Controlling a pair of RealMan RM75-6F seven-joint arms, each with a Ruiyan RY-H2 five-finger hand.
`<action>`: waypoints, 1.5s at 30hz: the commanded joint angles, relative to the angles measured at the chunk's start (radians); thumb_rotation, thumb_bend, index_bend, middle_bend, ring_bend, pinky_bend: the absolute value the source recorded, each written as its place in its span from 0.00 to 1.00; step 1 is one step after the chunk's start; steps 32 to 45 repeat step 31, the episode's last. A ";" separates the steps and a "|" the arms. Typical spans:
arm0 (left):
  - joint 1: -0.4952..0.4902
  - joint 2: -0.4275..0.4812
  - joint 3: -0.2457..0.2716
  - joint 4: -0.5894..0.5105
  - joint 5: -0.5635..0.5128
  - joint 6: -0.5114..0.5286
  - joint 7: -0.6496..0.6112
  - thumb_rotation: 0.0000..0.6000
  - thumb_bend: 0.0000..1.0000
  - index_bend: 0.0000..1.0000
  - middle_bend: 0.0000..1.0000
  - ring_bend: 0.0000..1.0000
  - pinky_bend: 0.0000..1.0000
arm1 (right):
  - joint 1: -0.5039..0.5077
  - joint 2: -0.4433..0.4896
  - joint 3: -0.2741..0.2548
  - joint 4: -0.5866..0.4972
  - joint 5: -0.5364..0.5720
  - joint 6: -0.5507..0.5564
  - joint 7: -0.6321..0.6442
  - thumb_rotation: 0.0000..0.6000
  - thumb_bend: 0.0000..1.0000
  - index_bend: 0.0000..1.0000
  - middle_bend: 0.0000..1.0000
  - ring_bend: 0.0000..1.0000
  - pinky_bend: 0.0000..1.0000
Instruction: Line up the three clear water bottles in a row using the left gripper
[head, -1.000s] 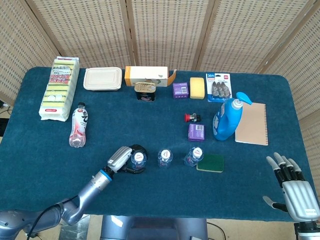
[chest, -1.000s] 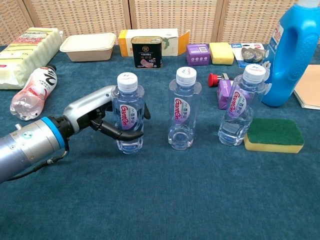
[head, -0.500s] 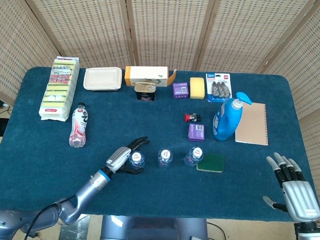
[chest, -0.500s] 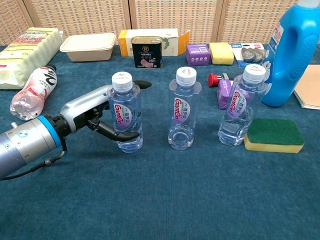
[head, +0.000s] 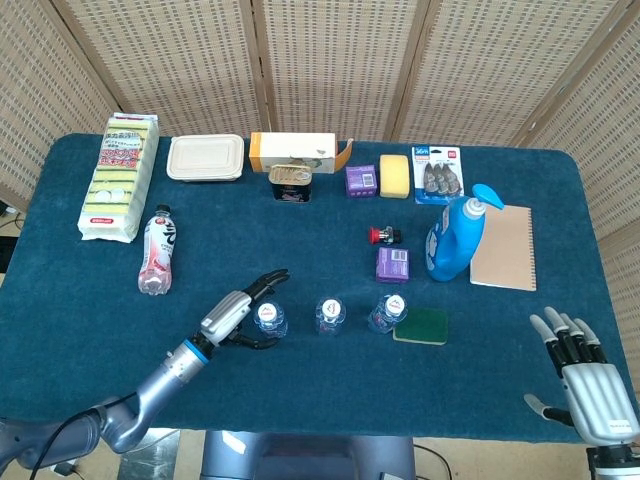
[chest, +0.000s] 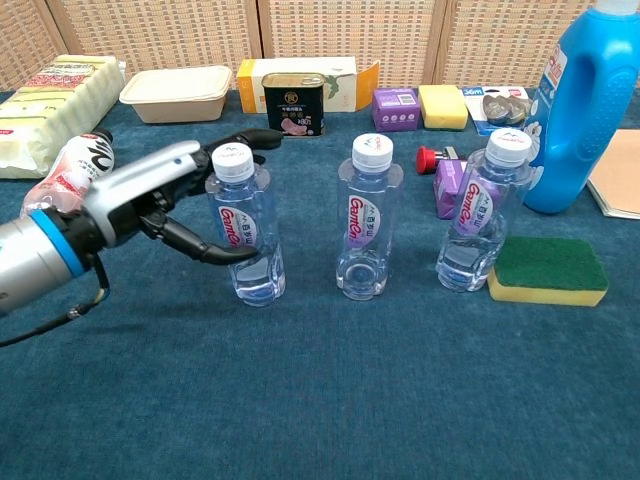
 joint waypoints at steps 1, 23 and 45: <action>0.012 0.073 0.007 -0.073 0.014 0.029 0.018 1.00 0.21 0.00 0.00 0.00 0.16 | 0.000 0.000 -0.001 -0.001 -0.001 -0.001 -0.003 1.00 0.00 0.00 0.00 0.00 0.00; 0.375 0.683 0.073 -0.474 -0.092 0.396 0.484 1.00 0.19 0.00 0.00 0.00 0.09 | -0.026 -0.061 0.056 0.030 0.019 0.097 -0.091 1.00 0.00 0.00 0.00 0.00 0.00; 0.510 0.645 0.099 -0.395 -0.051 0.524 0.490 1.00 0.18 0.00 0.00 0.00 0.09 | -0.033 -0.114 0.114 0.097 0.044 0.172 -0.081 1.00 0.00 0.00 0.00 0.00 0.00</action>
